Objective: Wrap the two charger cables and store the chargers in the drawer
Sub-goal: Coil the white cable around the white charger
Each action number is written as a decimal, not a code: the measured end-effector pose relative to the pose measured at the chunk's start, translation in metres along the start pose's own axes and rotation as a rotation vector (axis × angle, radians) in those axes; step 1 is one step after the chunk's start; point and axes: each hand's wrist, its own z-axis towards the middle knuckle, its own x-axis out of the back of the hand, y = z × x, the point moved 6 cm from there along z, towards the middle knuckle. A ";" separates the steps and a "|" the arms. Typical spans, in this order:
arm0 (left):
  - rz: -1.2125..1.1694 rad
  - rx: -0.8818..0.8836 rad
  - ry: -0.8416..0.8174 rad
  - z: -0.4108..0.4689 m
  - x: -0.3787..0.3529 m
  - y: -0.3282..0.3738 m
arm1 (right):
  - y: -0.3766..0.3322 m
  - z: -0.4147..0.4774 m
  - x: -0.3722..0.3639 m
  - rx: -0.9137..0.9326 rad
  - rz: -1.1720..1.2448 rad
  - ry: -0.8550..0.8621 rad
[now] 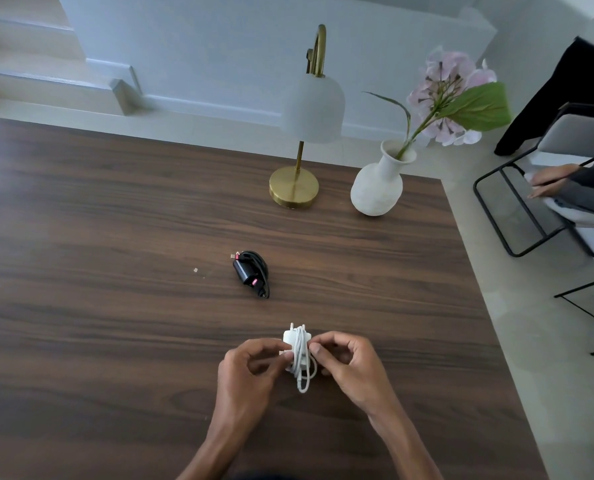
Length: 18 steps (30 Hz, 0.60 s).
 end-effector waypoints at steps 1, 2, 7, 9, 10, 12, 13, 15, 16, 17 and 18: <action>0.004 -0.007 0.005 -0.001 0.001 0.002 | -0.001 0.000 0.000 0.003 -0.003 0.005; 0.021 -0.024 0.016 -0.001 0.002 0.005 | -0.003 0.000 -0.001 0.008 -0.007 0.013; 0.113 -0.114 0.105 -0.002 0.002 0.012 | 0.000 0.001 0.002 -0.002 -0.001 0.082; 0.103 -0.118 0.118 -0.003 0.000 0.011 | 0.002 0.001 0.005 -0.001 0.019 0.109; 0.097 -0.124 0.122 -0.004 -0.001 0.010 | 0.002 0.001 0.005 0.000 0.029 0.116; 0.081 -0.133 0.125 -0.005 -0.003 0.012 | 0.002 0.000 0.006 0.019 0.030 0.126; 0.070 -0.133 0.124 -0.006 -0.004 0.013 | 0.003 0.000 0.006 0.029 0.022 0.133; 0.048 -0.134 0.115 -0.008 -0.006 0.015 | 0.005 0.000 0.006 0.024 0.028 0.145; 0.042 -0.134 0.111 -0.009 -0.007 0.016 | 0.008 0.000 0.006 0.010 0.049 0.146; 0.034 -0.134 0.107 -0.009 -0.007 0.016 | 0.011 0.000 0.005 -0.004 0.080 0.144; 0.026 -0.133 0.103 -0.009 -0.007 0.014 | 0.013 0.001 0.005 -0.018 0.107 0.144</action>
